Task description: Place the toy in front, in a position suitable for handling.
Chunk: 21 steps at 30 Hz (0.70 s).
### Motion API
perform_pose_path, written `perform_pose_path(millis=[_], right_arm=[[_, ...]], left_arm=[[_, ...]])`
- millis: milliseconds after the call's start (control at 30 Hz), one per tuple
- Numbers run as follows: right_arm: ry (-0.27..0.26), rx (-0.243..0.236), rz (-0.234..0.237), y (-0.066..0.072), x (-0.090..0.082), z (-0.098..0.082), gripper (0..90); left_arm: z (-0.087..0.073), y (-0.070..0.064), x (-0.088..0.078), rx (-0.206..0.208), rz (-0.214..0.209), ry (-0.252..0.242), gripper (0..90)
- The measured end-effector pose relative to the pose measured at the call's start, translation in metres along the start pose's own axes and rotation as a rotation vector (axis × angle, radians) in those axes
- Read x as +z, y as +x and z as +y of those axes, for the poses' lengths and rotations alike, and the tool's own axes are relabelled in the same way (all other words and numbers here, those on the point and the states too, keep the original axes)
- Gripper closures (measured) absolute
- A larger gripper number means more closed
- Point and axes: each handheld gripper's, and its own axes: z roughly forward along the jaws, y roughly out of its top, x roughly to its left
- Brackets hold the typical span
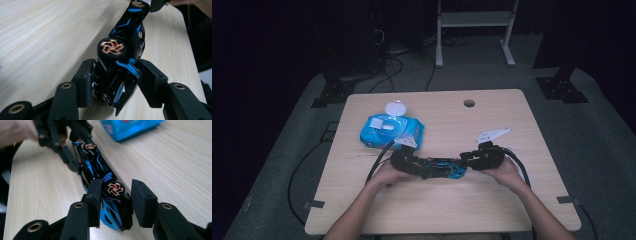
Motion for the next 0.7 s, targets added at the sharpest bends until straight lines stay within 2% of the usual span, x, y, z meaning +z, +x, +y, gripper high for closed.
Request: perform_pose_path(millis=[100,133,167,200,267,333,400,500,533,600,633,667,700], right_arm=[[-0.01,0.015,-0.04,-0.005,0.002,0.003,60.6],[-0.01,0.015,-0.04,-0.005,0.002,0.003,60.6],[-0.009,-0.003,-0.086,-0.007,0.006,0.004,64.1],[0.003,-0.008,-0.098,-0.008,0.008,0.004,62.1],[0.024,-0.018,-0.128,-0.009,0.014,0.002,61.0],[0.03,-0.015,-0.134,-0.011,0.016,0.001,60.9],[0.027,0.008,-0.129,-0.018,0.02,-0.004,61.3],[0.02,0.002,-0.14,-0.018,0.021,-0.004,60.0],[0.019,-0.001,-0.141,-0.017,0.021,-0.003,58.6],[0.018,-0.019,-0.154,-0.015,0.022,-0.003,57.2],[0.02,-0.029,-0.163,-0.012,0.023,-0.003,57.4],[0.022,-0.039,-0.162,-0.011,0.024,-0.004,57.4],[0.018,-0.049,-0.166,-0.009,0.024,-0.005,57.5]], left_arm=[[0.002,0.0,0.001,0.016,0.052,-0.022,45.1],[0.002,0.0,0.001,0.016,0.052,-0.022,43.3],[0.003,0.001,0.002,0.014,0.079,-0.027,40.9],[0.004,0.003,0.005,0.006,0.106,-0.017,39.9],[0.002,0.005,0.009,-0.004,0.119,-0.015,39.2],[0.002,0.007,0.009,-0.01,0.127,-0.019,39.0],[0.001,0.008,0.008,-0.021,0.147,-0.029,38.0],[0.002,0.006,0.008,-0.011,0.17,-0.029,37.3],[0.003,0.004,0.008,-0.002,0.188,-0.024,36.8],[0.003,-0.003,0.008,0.045,0.265,-0.03,32.7],[0.004,-0.006,0.006,0.063,0.292,-0.041,33.4],[0.005,-0.008,0.004,0.073,0.309,-0.05,31.0],[0.005,-0.01,0.003,0.094,0.325,-0.052,33.7]])
